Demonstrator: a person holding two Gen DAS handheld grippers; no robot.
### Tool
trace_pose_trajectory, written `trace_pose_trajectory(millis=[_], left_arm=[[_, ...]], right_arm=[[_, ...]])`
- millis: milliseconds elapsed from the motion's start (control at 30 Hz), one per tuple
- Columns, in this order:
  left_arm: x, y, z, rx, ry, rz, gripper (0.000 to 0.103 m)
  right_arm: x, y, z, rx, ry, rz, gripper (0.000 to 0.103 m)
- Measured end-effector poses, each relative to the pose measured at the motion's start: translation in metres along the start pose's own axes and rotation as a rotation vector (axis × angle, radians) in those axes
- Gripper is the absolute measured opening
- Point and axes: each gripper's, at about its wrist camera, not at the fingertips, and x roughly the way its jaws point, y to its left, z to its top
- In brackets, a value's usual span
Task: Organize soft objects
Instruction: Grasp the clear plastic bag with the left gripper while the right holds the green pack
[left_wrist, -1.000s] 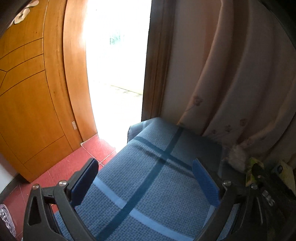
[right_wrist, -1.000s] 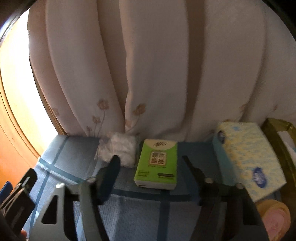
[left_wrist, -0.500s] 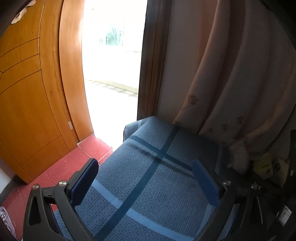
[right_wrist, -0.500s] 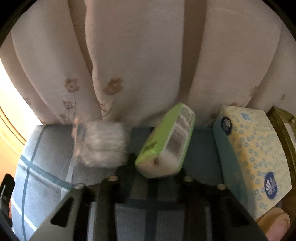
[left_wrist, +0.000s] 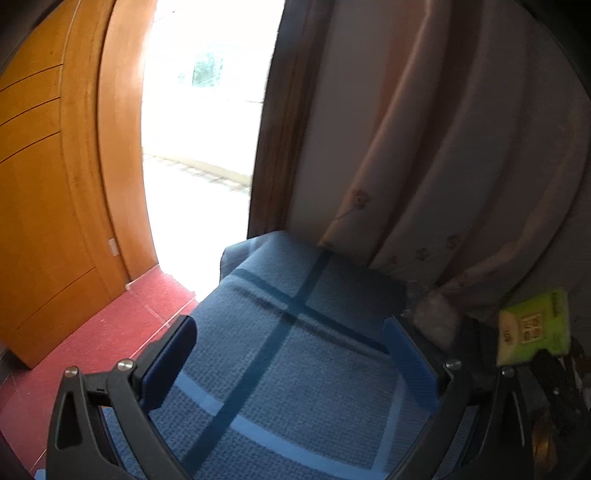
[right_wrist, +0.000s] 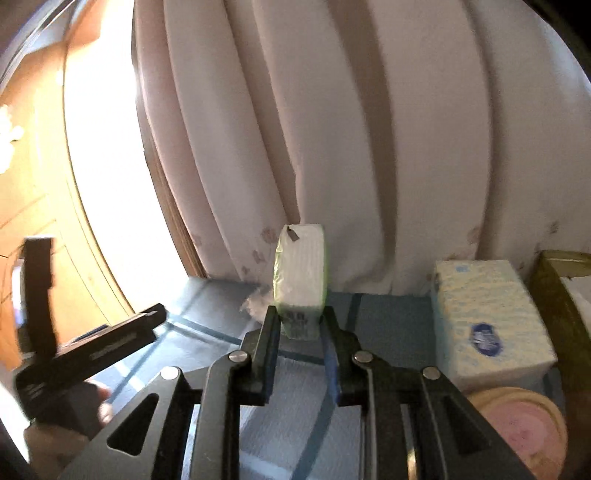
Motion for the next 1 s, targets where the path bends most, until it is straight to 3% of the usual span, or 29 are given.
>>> trace_pose_trajectory(millis=[100,200,333,467,600,667,800,933,1000], left_arm=[[-0.004,-0.008,-0.001,0.033,-0.014,-0.067,0.102],[-0.01,-0.029,-0.007,0.113,-0.001,-0.133,0.102],[-0.013,-0.069,-0.012,0.245,0.04,-0.17,0.102],[-0.001,-0.105,0.004,0.322,0.099,-0.175,0.1],[0.032,-0.131,0.013,0.344,0.144,-0.164,0.077],[0.046,-0.138,0.009,0.349,0.187,-0.177,0.076],[0.07,-0.149,0.002,0.39,0.236,-0.104,0.068],[0.071,-0.138,0.011,0.332,0.252,-0.101,0.046],[0.07,-0.134,0.012,0.304,0.244,-0.118,0.04]], right_arm=[[-0.012,-0.007,-0.003,-0.013,-0.046,0.002,0.024],[-0.017,-0.008,-0.014,-0.068,-0.104,-0.069,0.024],[-0.01,-0.012,-0.02,-0.076,-0.13,-0.104,0.024],[-0.002,-0.021,-0.023,-0.052,-0.155,-0.137,0.024],[0.001,-0.012,-0.019,-0.044,-0.157,-0.167,0.024],[0.002,-0.014,-0.019,-0.038,-0.151,-0.167,0.024],[0.013,-0.022,-0.02,-0.013,-0.132,-0.171,0.024],[0.009,-0.031,-0.022,-0.004,-0.117,-0.164,0.024],[0.004,-0.033,-0.022,-0.012,-0.125,-0.164,0.024]])
